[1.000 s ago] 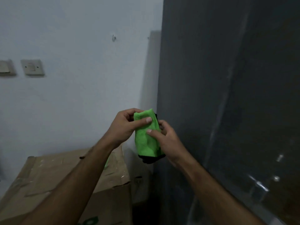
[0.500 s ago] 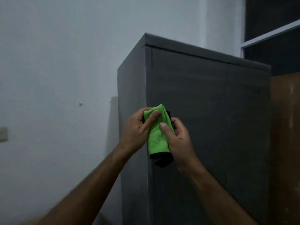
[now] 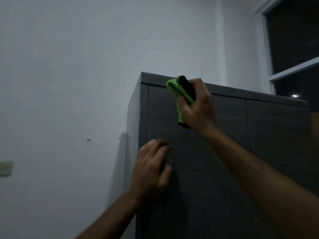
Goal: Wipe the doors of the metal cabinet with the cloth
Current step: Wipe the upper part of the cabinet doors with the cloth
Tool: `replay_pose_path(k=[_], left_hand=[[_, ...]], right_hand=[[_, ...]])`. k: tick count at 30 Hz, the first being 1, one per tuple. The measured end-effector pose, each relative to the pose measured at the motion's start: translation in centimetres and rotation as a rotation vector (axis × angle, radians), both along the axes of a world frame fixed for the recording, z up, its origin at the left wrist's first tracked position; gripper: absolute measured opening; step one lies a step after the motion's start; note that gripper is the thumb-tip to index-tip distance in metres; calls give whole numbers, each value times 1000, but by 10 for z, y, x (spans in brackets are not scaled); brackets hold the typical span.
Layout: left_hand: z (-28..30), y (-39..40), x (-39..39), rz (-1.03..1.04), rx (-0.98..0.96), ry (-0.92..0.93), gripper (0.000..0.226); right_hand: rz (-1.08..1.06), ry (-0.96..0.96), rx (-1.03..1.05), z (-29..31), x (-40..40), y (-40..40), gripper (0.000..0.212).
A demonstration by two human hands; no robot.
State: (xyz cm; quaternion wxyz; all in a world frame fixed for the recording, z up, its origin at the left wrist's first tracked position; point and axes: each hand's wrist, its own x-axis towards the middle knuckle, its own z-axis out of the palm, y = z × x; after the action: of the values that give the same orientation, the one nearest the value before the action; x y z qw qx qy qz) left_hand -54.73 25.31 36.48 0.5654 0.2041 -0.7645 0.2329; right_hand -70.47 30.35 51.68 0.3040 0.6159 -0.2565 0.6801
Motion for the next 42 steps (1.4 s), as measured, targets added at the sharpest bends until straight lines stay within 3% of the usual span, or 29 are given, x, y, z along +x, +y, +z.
replay_pose_path(k=[3,8,12,17,23,29,32,34,36,40,42], left_hand=[[-5,-16,-9,159,-63,-63,49],[-10,-30,-17,368,-61,-20,56],[-10,-33,-19,514,-71,-60,61],[-10,-33,-20,596,-93,-87,63],[-9,-31,-21,610,-123,-90,65],[-9,-32,-20,594,-143,-77,66],[-9,-32,-20,626,-136,-89,66],[-8,-31,-20,629,-138,-91,67],[-7,-29,-21,619,-141,-84,67],[-8,-27,-22,615,-140,-95,66],[-8,-27,-21,614,-150,-89,65]], right_hand=[[-151,212,-112,36,-12,-15,31],[-330,463,-154,70,-6,-36,41],[-384,514,-113,82,16,-54,40],[-300,456,-93,79,36,-67,42],[-408,798,-175,63,5,-67,42],[-440,379,-81,87,21,-66,36],[-376,530,-89,71,39,-64,37],[-389,725,-118,59,20,-64,38],[-432,792,-126,60,-3,-64,39],[-450,488,-68,85,-13,-63,38],[-440,447,-42,86,2,-61,38]])
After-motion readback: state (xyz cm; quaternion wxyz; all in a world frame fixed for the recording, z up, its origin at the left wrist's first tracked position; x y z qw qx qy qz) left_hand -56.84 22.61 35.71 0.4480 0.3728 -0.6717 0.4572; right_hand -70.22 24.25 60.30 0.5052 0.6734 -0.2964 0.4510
